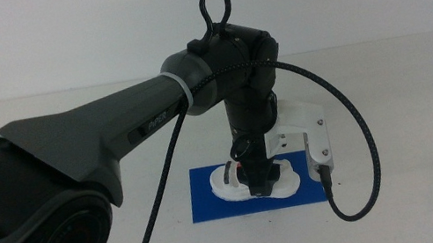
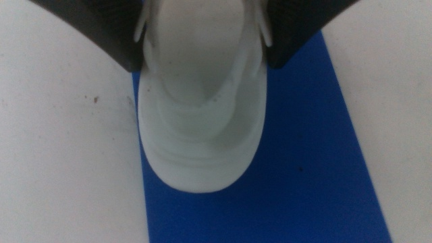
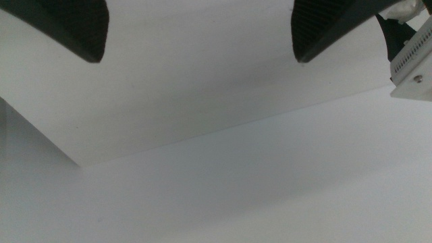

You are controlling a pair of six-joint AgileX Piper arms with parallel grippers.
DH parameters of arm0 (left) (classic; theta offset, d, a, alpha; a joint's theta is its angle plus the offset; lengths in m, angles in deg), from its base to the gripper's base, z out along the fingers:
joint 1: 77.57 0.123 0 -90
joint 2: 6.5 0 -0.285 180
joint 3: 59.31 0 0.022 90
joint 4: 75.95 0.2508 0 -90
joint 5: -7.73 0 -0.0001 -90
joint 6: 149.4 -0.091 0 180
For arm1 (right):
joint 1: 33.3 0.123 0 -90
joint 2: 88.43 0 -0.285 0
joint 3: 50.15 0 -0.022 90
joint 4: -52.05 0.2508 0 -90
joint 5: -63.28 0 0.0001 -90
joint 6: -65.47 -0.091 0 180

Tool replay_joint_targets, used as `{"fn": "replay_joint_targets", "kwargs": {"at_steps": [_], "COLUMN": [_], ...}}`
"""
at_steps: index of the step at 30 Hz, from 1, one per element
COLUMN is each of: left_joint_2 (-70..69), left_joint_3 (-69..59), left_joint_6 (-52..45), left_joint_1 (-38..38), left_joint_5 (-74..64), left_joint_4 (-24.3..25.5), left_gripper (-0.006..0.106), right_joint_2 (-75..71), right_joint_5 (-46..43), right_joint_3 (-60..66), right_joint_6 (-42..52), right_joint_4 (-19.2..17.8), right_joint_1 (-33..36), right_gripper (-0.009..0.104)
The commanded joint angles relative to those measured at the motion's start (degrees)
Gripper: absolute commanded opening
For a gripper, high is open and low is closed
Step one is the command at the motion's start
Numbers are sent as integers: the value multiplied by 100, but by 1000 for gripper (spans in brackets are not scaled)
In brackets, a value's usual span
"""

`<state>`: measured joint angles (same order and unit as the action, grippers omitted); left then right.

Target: Use one arm to grab the shoe from the table and place it on the mat.

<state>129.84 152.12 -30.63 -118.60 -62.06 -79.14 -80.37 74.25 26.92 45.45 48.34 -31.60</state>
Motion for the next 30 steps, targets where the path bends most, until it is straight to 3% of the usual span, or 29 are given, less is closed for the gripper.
{"fn": "replay_joint_targets", "kwargs": {"at_steps": [1,6,9,17,23,26,30], "left_joint_2": [10,35,35,35,-286,-965,-2202], "left_joint_3": [-3,-3,-3,-3,272,241,-332], "left_joint_6": [135,348,483,533,611,1375,2560], "left_joint_1": [-12,-12,-12,-12,-12,42,422], "left_joint_5": [-17,-17,-17,38,-17,-17,-17], "left_joint_4": [21,21,139,226,413,659,408], "left_gripper": [1,15,31,92,94,94,94], "right_joint_2": [-27,-27,-27,-27,-27,-27,-27], "right_joint_5": [-34,-34,-34,-34,-34,-34,-25], "right_joint_3": [14,14,14,14,14,14,14], "right_joint_6": [29,29,29,29,29,29,29], "right_joint_4": [-61,-61,-61,-61,-61,-61,-61], "right_joint_1": [0,0,0,0,0,0,0], "right_gripper": [79,79,79,79,79,79,79]}}
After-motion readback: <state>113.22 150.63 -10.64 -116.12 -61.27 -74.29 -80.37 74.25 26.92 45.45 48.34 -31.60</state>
